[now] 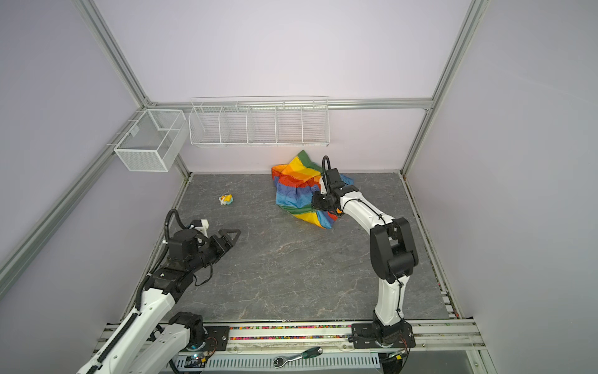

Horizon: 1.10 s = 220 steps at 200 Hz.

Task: Zip up the jacket
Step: 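Grasp a jacket sleeve cuff with the left gripper while the right grasps the jacket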

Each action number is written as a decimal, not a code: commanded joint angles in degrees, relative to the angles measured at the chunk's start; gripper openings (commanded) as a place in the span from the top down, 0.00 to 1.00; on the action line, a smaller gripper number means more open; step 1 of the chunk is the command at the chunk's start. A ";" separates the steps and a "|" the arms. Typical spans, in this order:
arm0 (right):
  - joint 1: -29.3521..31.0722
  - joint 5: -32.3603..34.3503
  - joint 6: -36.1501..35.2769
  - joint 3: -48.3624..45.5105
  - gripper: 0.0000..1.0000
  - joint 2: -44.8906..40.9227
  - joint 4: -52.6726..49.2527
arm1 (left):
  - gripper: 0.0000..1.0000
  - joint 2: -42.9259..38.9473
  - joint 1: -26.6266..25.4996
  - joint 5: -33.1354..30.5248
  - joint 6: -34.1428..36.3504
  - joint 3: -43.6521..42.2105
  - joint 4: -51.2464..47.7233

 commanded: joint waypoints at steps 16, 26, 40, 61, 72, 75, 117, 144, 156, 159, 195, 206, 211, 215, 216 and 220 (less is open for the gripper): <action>0.41 -0.07 -2.14 -9.90 0.93 -14.59 -1.50 | 0.13 6.43 -6.38 -7.10 1.58 5.47 4.80; 0.36 1.40 -2.45 -12.46 0.93 -18.44 -2.72 | 0.13 8.64 -8.44 -8.71 2.21 6.93 5.28; 0.25 3.75 -3.01 -15.66 0.93 -23.52 -4.44 | 0.13 11.59 -10.96 -10.73 2.96 8.70 6.07; -1.12 7.82 -3.23 -20.10 0.93 -30.52 -7.41 | 0.13 16.08 -13.28 -11.78 3.30 10.79 8.18; -2.72 9.97 -2.99 -21.71 0.93 -33.03 -9.53 | 0.13 18.21 -14.13 -12.24 3.48 12.08 8.76; -3.18 10.53 -2.91 -21.99 0.93 -33.63 -10.16 | 0.13 18.71 -14.26 -12.33 3.68 12.38 8.92; -10.44 16.91 -0.96 -25.19 0.93 -36.24 -17.03 | 0.13 25.61 -15.08 -12.90 4.25 16.54 10.78; -10.55 15.94 -1.06 -25.47 0.87 -33.71 -16.69 | 0.16 30.61 -15.27 -12.25 4.30 19.29 11.37; -10.51 15.66 -0.86 -25.25 0.71 -32.98 -16.38 | 0.16 32.32 -15.34 -12.06 4.40 19.95 12.05; -10.57 15.47 -0.84 -25.21 0.65 -32.84 -16.29 | 0.16 32.77 -15.34 -12.05 4.37 20.11 12.26; -10.46 13.33 -1.17 -25.11 0.27 -31.92 -15.28 | 0.16 38.89 -15.47 -11.58 3.87 21.78 14.47; -10.35 12.89 -1.36 -25.36 0.23 -31.70 -15.23 | 0.16 41.13 -15.51 -10.97 3.65 22.74 15.31; -10.28 12.86 -1.45 -25.50 0.21 -31.59 -15.27 | 0.16 42.32 -15.48 -10.64 3.52 23.16 15.68; -10.27 12.86 -1.52 -25.62 0.20 -31.50 -15.27 | 0.16 43.16 -15.44 -10.44 3.36 23.59 16.00; -10.25 12.86 -1.53 -25.63 0.20 -31.44 -15.31 | 0.16 43.38 -15.44 -10.37 3.34 23.68 16.09; -10.16 12.79 -1.58 -25.79 0.19 -31.45 -15.35 | 0.16 44.29 -15.43 -10.10 3.15 24.12 16.41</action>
